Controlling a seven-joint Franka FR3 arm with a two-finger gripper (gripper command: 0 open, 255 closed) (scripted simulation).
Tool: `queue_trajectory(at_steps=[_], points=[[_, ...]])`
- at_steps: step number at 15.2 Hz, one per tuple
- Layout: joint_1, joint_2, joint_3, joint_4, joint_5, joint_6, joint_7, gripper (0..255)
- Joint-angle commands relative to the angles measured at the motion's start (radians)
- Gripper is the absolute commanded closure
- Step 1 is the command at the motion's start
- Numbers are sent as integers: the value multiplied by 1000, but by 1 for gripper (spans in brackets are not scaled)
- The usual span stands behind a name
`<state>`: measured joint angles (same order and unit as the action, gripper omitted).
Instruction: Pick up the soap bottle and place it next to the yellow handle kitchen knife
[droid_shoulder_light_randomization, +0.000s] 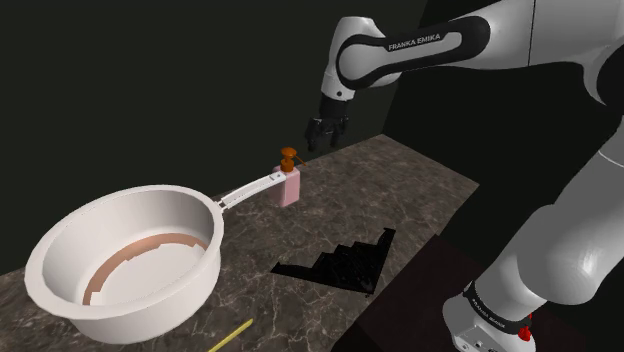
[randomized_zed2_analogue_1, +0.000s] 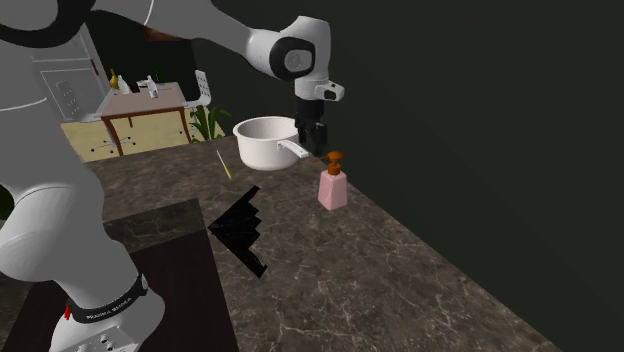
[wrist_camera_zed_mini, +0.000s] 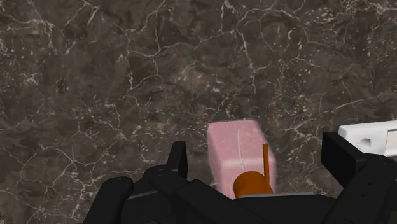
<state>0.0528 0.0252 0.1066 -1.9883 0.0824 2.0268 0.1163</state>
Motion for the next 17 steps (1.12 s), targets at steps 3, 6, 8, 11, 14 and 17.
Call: queue_trajectory(at_steps=[3,6,8,11,14,17], points=[[9,147,7,123,-6,30,19,0],[18,245,9,218,-12,35,31,0],[19,254,9,204,-12,59,31,0],[22,270,10,184,-13,94,32,0],[24,285,10,169,-14,124,33,0],[24,285,10,170,-14,124,33,0]])
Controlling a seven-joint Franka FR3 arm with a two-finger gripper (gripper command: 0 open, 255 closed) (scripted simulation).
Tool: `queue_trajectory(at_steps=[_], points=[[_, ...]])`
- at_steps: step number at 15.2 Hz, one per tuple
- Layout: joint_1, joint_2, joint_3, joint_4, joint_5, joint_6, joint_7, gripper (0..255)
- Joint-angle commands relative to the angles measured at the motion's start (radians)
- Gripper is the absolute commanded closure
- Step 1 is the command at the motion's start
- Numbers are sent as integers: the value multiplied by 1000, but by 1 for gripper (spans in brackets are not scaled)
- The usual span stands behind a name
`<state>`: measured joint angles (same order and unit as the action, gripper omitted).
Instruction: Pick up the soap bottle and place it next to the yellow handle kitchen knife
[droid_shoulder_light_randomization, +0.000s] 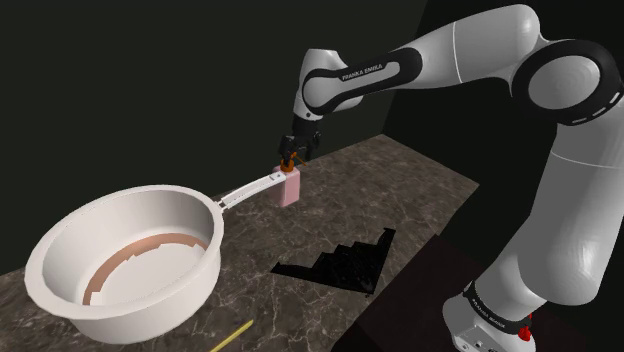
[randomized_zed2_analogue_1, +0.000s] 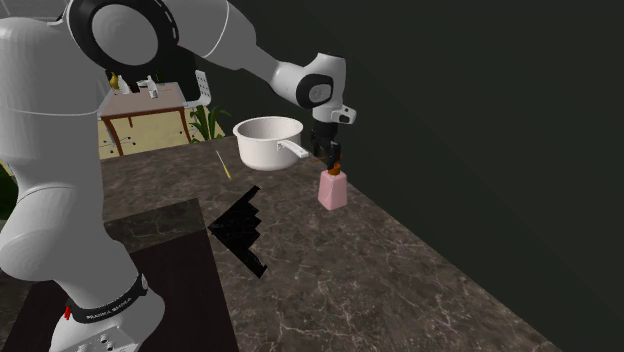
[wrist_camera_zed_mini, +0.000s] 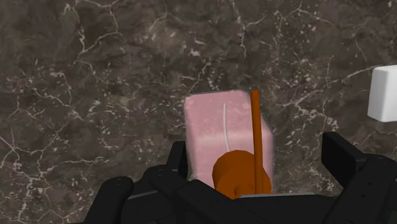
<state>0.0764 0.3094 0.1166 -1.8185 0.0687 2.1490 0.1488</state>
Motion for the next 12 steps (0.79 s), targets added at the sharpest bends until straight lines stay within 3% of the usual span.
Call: queue_trajectory(at_steps=[1,4,5,12], points=[[0,1,0,0,0,1,0,0],[0,1,0,0,0,1,0,0],[0,1,0,0,0,1,0,255],[0,0,0,1,0,-1,0,255]])
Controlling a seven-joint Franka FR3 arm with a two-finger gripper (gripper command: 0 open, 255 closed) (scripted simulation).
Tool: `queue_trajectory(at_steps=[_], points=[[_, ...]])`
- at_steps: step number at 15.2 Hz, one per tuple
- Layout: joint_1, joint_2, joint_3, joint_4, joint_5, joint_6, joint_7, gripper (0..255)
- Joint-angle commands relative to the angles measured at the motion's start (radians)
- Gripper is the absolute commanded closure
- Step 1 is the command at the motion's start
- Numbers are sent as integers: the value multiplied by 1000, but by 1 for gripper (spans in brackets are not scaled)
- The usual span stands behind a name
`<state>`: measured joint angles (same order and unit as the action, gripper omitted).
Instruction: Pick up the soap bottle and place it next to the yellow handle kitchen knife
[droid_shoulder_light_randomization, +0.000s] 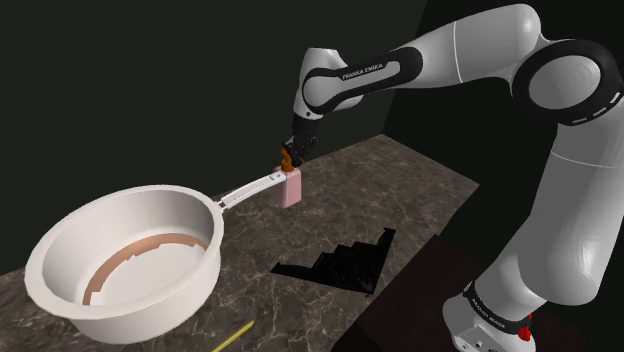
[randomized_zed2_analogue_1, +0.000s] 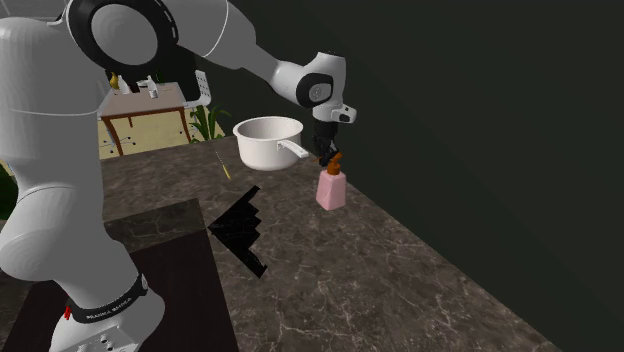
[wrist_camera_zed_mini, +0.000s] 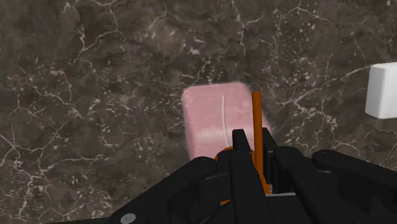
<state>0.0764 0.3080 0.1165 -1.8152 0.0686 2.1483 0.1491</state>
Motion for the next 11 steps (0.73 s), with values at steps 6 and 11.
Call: queue_trajectory(at_steps=[6,11], points=[[-1,-19,0,22,1,-45,2,255],[-2,-41,1,60,1,-105,6,255]])
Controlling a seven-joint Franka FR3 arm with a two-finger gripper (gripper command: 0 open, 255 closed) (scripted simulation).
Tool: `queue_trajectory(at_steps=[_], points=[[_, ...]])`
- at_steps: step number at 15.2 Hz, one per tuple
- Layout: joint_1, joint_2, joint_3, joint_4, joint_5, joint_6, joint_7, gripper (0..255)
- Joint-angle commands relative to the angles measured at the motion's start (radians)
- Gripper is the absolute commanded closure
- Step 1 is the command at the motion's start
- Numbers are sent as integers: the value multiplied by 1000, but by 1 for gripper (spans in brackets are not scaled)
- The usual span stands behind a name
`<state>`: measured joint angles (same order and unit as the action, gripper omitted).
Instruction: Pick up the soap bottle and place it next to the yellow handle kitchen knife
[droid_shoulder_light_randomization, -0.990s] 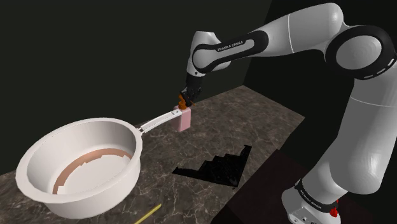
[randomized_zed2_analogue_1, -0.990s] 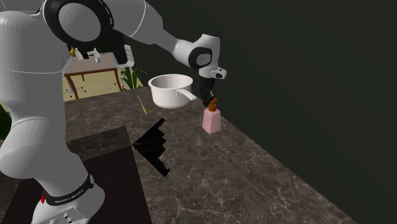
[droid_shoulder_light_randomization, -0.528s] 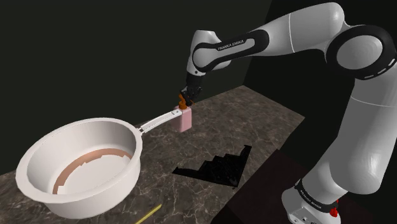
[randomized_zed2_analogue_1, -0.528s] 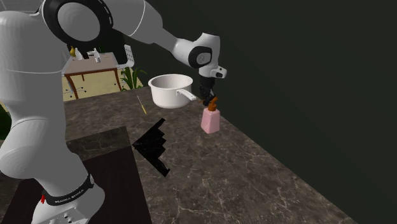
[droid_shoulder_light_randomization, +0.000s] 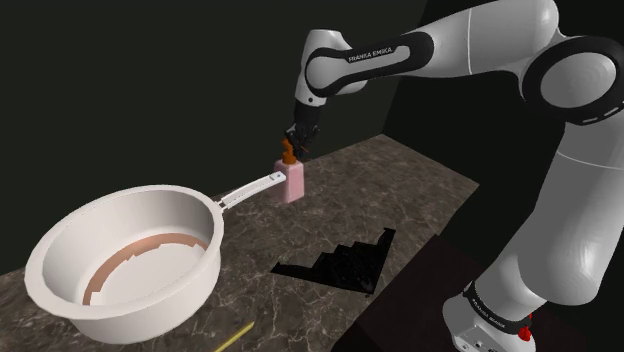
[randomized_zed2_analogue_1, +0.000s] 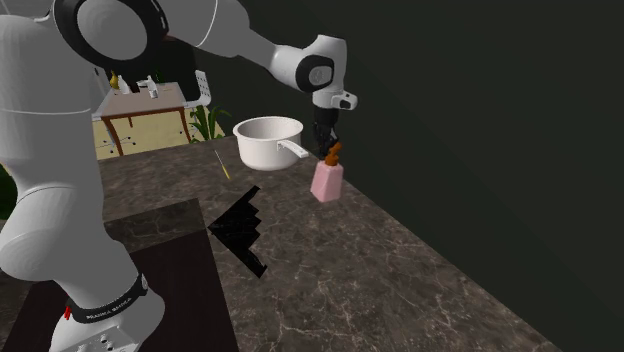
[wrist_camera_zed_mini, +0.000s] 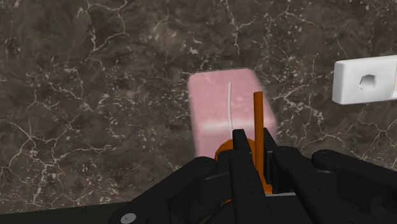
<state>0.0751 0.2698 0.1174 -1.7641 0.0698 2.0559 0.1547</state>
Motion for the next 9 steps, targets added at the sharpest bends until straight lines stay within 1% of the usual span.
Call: queue_trajectory(at_steps=[1,9], points=[[0,-7,0,18,0,-24,1,255],[-1,-31,0,93,0,-124,8,255]])
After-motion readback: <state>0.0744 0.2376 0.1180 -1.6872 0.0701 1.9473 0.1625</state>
